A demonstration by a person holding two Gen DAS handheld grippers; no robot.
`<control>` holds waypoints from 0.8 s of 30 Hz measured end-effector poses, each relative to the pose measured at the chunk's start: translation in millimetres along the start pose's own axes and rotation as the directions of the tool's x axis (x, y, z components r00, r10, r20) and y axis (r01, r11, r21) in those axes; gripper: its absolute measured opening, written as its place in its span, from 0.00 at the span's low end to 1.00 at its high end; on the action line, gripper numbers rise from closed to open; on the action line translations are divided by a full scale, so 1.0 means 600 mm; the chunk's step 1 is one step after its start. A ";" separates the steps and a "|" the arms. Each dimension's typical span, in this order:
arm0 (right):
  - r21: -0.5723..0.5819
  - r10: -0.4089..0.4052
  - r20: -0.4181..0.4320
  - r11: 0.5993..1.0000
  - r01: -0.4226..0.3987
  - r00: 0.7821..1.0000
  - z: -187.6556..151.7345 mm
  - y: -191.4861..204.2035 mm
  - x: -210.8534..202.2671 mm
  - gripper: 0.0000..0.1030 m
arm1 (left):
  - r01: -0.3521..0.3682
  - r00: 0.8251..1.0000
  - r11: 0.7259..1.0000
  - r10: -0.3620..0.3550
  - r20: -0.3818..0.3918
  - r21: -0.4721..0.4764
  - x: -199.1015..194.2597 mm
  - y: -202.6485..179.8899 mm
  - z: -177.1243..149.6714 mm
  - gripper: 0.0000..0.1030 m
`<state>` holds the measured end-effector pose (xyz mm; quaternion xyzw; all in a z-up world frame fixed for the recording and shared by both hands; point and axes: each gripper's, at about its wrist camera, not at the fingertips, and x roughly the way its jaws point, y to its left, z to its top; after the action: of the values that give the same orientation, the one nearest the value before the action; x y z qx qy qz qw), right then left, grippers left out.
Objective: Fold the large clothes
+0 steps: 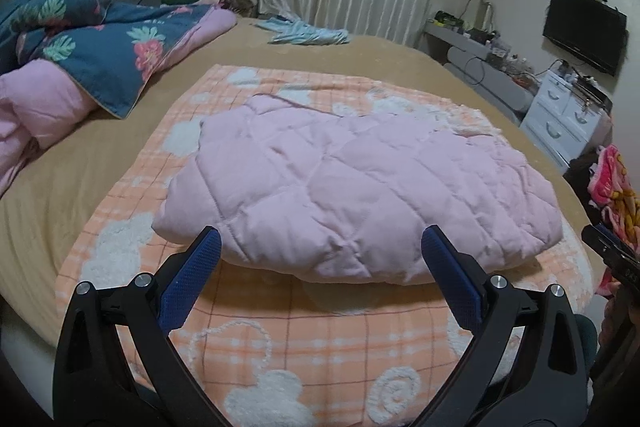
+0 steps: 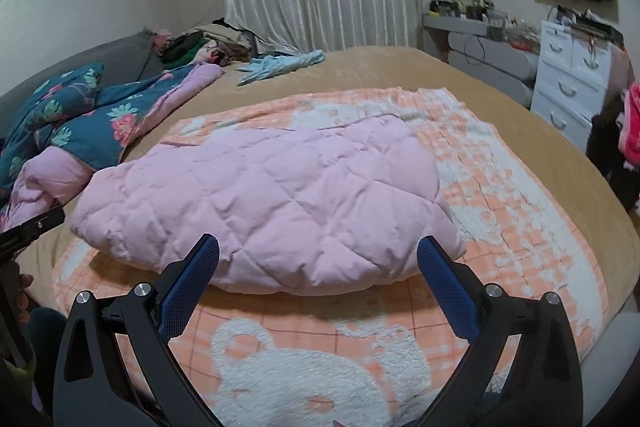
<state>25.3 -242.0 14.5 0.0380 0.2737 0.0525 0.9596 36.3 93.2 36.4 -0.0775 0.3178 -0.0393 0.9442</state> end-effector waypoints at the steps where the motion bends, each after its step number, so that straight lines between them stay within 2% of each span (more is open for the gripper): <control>1: -0.012 0.002 0.005 1.000 -0.002 1.000 -0.001 0.008 -0.007 0.96 | 0.006 1.000 1.000 -0.006 0.004 0.005 -0.004 -0.005 -0.001 0.91; 13: -0.103 0.017 0.042 0.995 -0.013 0.999 -0.026 0.076 -0.055 0.96 | 0.048 0.998 0.998 -0.050 0.036 0.048 -0.039 -0.058 -0.041 0.91; 24: -0.114 0.048 0.095 0.993 -0.037 0.994 -0.063 0.096 -0.078 0.96 | 0.065 0.997 0.996 -0.067 0.028 0.068 -0.045 -0.080 -0.083 0.91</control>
<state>-38.8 -189.1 12.7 -0.0076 0.2221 0.0866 0.9711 -16.4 43.1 21.2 -0.0566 0.2994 -0.0798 0.9491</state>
